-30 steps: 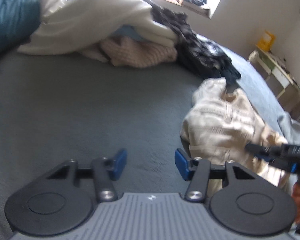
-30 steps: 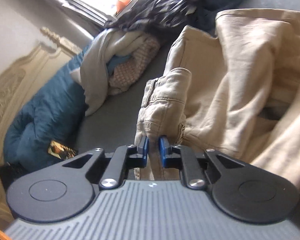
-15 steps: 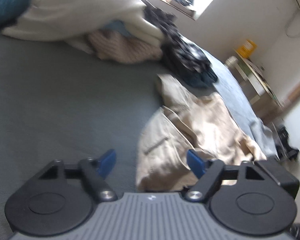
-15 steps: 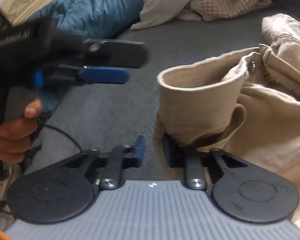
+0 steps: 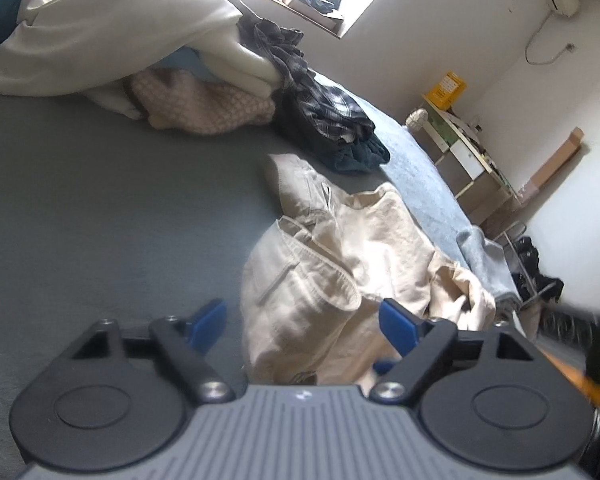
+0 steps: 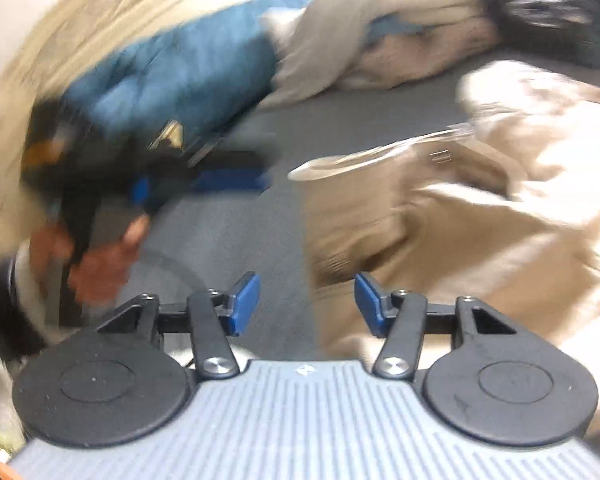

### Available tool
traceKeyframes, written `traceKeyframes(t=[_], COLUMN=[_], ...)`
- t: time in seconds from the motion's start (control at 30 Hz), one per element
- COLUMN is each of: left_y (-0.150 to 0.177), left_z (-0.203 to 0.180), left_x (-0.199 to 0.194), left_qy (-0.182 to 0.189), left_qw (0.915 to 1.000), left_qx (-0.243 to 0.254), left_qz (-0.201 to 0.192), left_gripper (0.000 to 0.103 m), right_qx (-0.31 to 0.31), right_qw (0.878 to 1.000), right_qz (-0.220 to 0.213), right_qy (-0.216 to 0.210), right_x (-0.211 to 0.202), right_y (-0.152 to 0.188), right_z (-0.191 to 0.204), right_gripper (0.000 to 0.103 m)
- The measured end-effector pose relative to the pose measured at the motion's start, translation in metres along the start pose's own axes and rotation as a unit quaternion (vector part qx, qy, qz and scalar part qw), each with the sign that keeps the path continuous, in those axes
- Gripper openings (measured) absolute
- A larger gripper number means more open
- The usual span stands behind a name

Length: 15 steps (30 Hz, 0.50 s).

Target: Fold clothes

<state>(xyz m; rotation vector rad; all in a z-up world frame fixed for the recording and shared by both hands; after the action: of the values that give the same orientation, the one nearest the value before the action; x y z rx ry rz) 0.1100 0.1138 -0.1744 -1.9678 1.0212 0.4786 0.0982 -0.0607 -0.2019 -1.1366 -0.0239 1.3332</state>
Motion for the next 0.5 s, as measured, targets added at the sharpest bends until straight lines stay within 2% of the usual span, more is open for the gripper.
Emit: traceKeyframes(t=[0.07, 0.17, 0.2, 0.37, 0.5], left_y=[0.008, 0.018, 0.02, 0.018, 0.011], left_z=[0.001, 0.001, 0.001, 0.012, 0.031], left_x=[0.005, 0.015, 0.02, 0.04, 0.052], left_qy=[-0.011, -0.026, -0.031, -0.052, -0.055], left_qw=[0.9996, 0.998, 0.9975, 0.9964, 0.9978], left_qx=[0.021, 0.047, 0.053, 0.055, 0.013], left_qz=[0.016, 0.034, 0.037, 0.039, 0.035], left_gripper=[0.087, 0.087, 0.087, 0.087, 0.084], right_qx=[0.043, 0.073, 0.076, 0.084, 0.091], right_qw=[0.999, 0.996, 0.996, 0.996, 0.995], right_qz=[-0.007, -0.012, -0.01, 0.012, 0.001], right_qy=[0.029, 0.04, 0.035, -0.04, -0.033], right_x=[0.001, 0.019, 0.029, 0.083, 0.074], right_y=[-0.008, -0.02, -0.024, -0.041, -0.056], right_z=[-0.025, -0.045, -0.045, -0.025, -0.037], right_gripper=[0.028, 0.026, 0.025, 0.026, 0.027])
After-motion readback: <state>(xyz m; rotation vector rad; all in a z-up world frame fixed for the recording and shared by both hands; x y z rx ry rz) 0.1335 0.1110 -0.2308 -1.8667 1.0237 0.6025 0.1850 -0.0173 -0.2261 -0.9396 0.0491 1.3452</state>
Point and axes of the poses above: each gripper's, at about its wrist camera, not at the fingertips, and x roughly the way its jaws point, z to its left, y to its underside, the point moved 10 cm from there along x, roughly the way its jaws point, and after that the axes turned 5 degrees about -x, right-handed, at the moved point
